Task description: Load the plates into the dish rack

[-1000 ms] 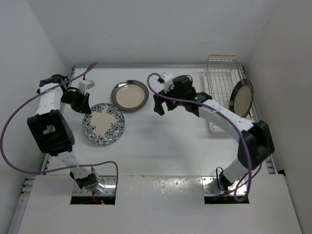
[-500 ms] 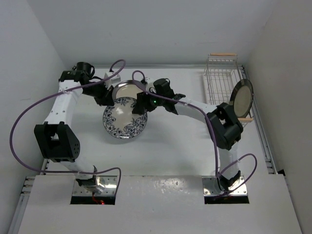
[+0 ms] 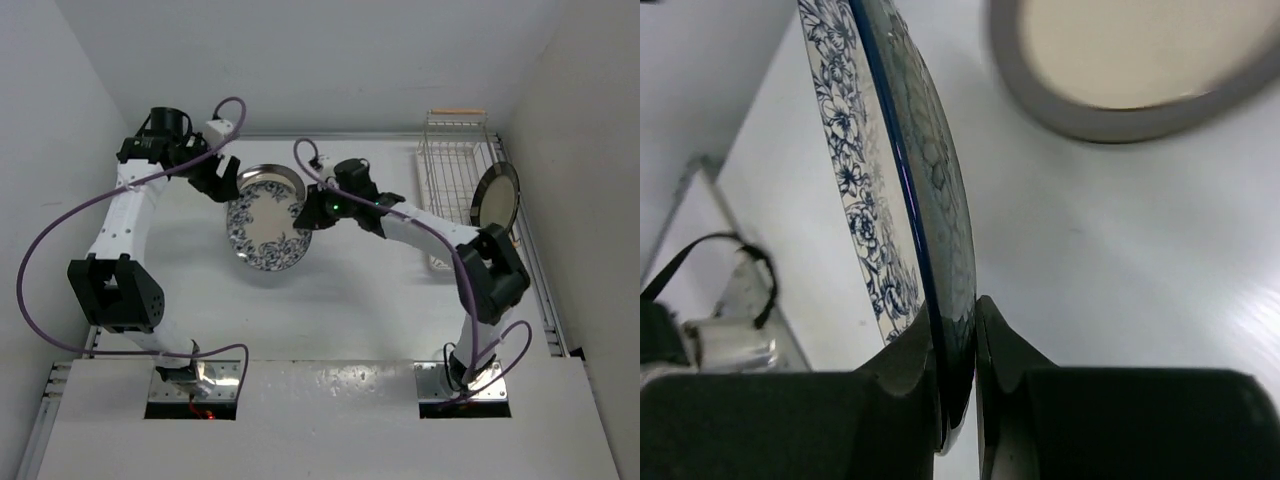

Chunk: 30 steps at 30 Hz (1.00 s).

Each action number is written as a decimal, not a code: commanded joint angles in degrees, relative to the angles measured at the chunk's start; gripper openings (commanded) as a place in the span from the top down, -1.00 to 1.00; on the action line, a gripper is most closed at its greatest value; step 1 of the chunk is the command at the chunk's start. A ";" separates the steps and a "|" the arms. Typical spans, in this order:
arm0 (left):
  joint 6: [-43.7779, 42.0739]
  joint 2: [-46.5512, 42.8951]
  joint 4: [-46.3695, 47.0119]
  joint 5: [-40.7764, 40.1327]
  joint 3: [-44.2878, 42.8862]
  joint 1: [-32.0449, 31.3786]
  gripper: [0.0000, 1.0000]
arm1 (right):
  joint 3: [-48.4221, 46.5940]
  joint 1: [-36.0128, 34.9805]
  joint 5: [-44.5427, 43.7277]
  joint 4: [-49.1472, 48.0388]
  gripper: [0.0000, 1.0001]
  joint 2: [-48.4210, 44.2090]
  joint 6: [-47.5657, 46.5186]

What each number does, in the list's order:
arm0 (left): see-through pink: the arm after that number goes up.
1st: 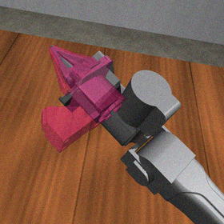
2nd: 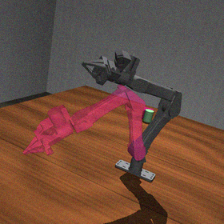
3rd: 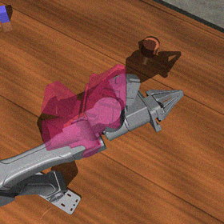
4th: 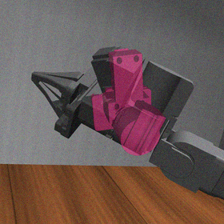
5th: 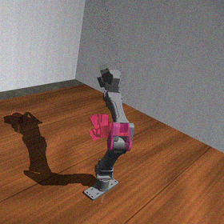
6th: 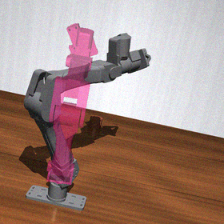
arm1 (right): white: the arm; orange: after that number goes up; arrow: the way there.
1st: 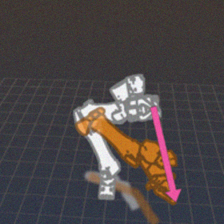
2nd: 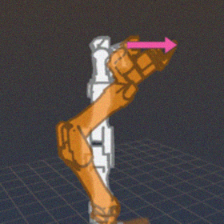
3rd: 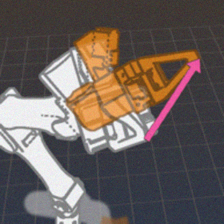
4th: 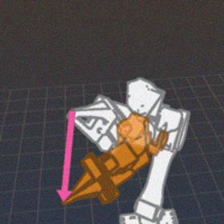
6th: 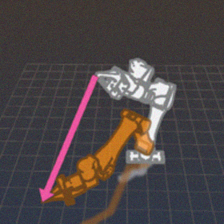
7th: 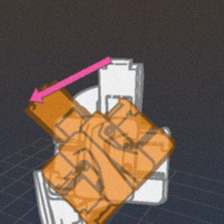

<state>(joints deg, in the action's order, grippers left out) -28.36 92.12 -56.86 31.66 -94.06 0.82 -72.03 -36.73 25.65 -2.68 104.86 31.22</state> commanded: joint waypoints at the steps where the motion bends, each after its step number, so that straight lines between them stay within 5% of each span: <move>1: 11.91 -2.65 8.07 -10.01 -5.51 2.43 -0.82 | -3.38 6.21 -12.86 0.99 1.00 -13.88 -2.39; 8: 15.79 -1.33 9.40 -18.82 -9.56 6.38 -0.86 | -19.71 20.10 -21.86 19.36 1.00 -24.08 -12.05; 11: 15.79 -1.33 9.93 -18.83 -6.40 7.00 -0.86 | -25.50 24.23 -34.46 26.83 1.00 -25.49 -18.20; 17: 15.79 -1.33 10.45 -18.83 -2.62 7.53 -0.86 | -24.92 30.31 -51.54 30.71 1.00 -26.20 -29.80; 30: 16.41 -0.71 10.45 -17.77 -1.56 7.53 -0.86 | -11.30 38.93 -47.36 32.65 1.00 -26.55 -33.42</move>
<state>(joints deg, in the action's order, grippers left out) -13.10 92.14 -47.46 13.26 -95.68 7.97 -81.93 1.13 -21.67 38.72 80.68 -1.74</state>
